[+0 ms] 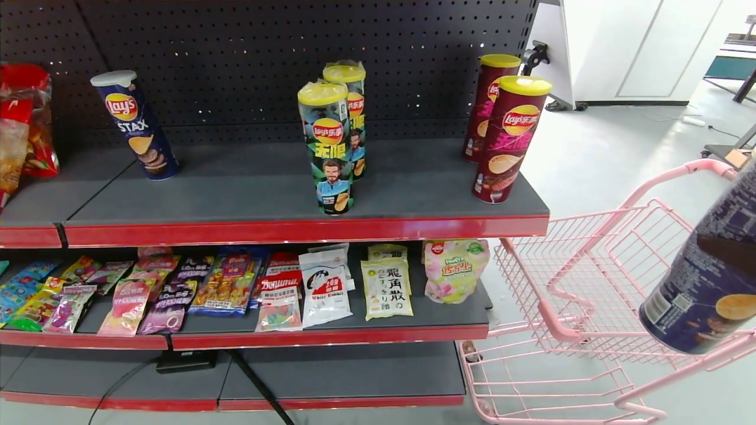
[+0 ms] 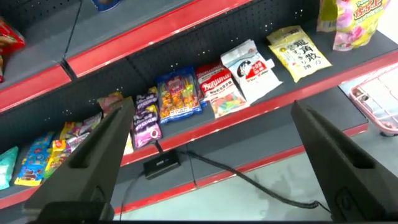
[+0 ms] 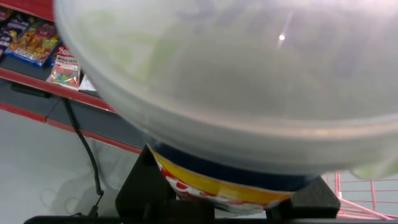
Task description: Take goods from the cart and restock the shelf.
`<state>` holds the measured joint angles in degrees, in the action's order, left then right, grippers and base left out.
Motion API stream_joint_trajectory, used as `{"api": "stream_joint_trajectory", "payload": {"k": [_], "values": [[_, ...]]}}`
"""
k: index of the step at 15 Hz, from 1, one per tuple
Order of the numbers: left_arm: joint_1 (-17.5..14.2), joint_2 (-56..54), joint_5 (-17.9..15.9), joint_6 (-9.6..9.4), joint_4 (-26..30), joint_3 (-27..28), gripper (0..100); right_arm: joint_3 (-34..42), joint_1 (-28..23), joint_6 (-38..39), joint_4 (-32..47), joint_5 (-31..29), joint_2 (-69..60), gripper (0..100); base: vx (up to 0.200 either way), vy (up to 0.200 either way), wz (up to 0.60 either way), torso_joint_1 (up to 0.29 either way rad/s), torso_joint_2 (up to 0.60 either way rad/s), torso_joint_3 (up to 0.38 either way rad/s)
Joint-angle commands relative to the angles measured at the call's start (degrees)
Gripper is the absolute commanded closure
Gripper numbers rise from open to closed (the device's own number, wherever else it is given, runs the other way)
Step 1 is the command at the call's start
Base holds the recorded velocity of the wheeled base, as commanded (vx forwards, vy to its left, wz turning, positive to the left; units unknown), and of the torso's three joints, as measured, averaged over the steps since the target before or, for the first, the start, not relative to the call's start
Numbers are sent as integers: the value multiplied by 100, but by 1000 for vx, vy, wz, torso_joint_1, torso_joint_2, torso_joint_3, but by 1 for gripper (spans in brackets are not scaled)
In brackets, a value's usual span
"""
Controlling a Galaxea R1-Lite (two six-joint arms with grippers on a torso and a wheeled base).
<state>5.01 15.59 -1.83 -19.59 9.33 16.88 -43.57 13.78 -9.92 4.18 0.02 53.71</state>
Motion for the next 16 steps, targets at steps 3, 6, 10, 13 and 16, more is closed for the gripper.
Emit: {"api": "stream_joint_trajectory", "payload": {"k": [3, 6, 10, 13, 16], "values": [[0, -21, -2, -1, -1, -1, 0, 59, 2, -1, 4, 6, 25, 100, 0, 0, 0, 0, 0, 0], [0, -21, 7, -1, -1, -18, 0, 94, -6, 8, 4, -2, 8, 100, 0, 67, 0, 2, 2, 1], [0, -30, 7, -1, -1, -27, 0, 279, -129, 43, -111, 24, -98, 100, 0, 200, 0, 1, 1, 2], [0, -30, 7, -1, -1, -27, 0, 296, -121, 157, -427, 42, -71, 100, 0, 200, 0, 4, 2, 2], [0, -74, 7, -1, 8, -36, 0, 384, -86, 131, -427, 42, -186, 100, 0, 200, 0, 4, 2, 1]]}}
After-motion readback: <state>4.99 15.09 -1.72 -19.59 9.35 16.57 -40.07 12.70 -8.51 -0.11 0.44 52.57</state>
